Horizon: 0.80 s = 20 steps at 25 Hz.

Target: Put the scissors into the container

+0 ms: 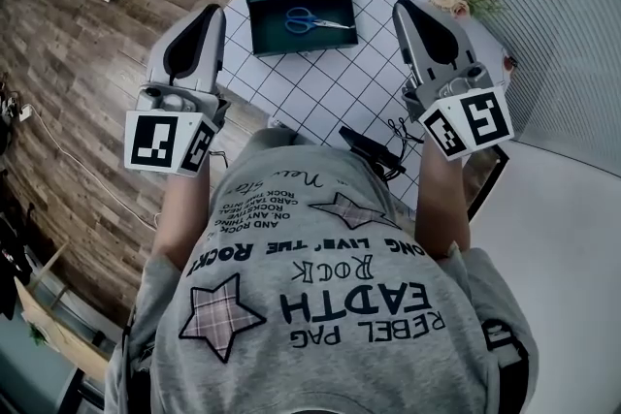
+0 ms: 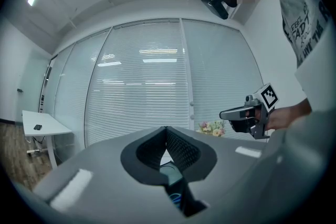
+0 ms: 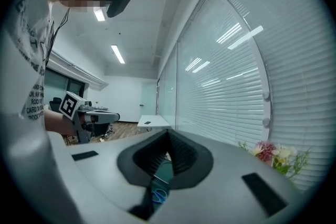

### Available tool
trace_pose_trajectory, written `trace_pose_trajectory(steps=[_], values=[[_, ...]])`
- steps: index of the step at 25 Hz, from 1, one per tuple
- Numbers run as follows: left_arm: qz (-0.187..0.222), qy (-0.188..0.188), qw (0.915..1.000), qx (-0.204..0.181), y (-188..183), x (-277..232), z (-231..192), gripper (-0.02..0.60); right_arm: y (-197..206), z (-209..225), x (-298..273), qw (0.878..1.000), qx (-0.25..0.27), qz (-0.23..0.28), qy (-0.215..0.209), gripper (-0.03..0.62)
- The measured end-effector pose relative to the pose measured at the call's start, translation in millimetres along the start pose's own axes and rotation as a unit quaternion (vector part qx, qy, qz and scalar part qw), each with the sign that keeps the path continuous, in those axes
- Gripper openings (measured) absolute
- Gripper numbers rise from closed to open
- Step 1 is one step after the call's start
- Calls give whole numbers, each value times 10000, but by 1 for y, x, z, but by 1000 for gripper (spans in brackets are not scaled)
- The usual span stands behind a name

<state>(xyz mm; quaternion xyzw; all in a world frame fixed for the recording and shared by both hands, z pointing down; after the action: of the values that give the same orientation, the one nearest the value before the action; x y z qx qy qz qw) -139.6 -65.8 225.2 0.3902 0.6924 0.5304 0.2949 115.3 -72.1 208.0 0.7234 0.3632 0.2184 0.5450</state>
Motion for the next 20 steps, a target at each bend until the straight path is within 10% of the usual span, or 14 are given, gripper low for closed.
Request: trace_pose_trajectory(steps=[20], values=[[-71, -5, 10000, 13, 5, -8, 1, 10, 6, 4, -1, 9999, -89, 43, 58, 14]])
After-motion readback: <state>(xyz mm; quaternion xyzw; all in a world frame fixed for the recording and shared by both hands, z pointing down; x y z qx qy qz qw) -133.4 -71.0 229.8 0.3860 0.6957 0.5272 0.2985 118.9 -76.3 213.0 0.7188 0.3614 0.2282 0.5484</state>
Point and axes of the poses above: the fingertips, and each gripper's own axes: x backward along the fingers, z to its right, y out of its underside, the point moved 4 cm from there along x, backward along the fingers, and after that the axes turned 15 degrees about x, right-handed, at the moved point
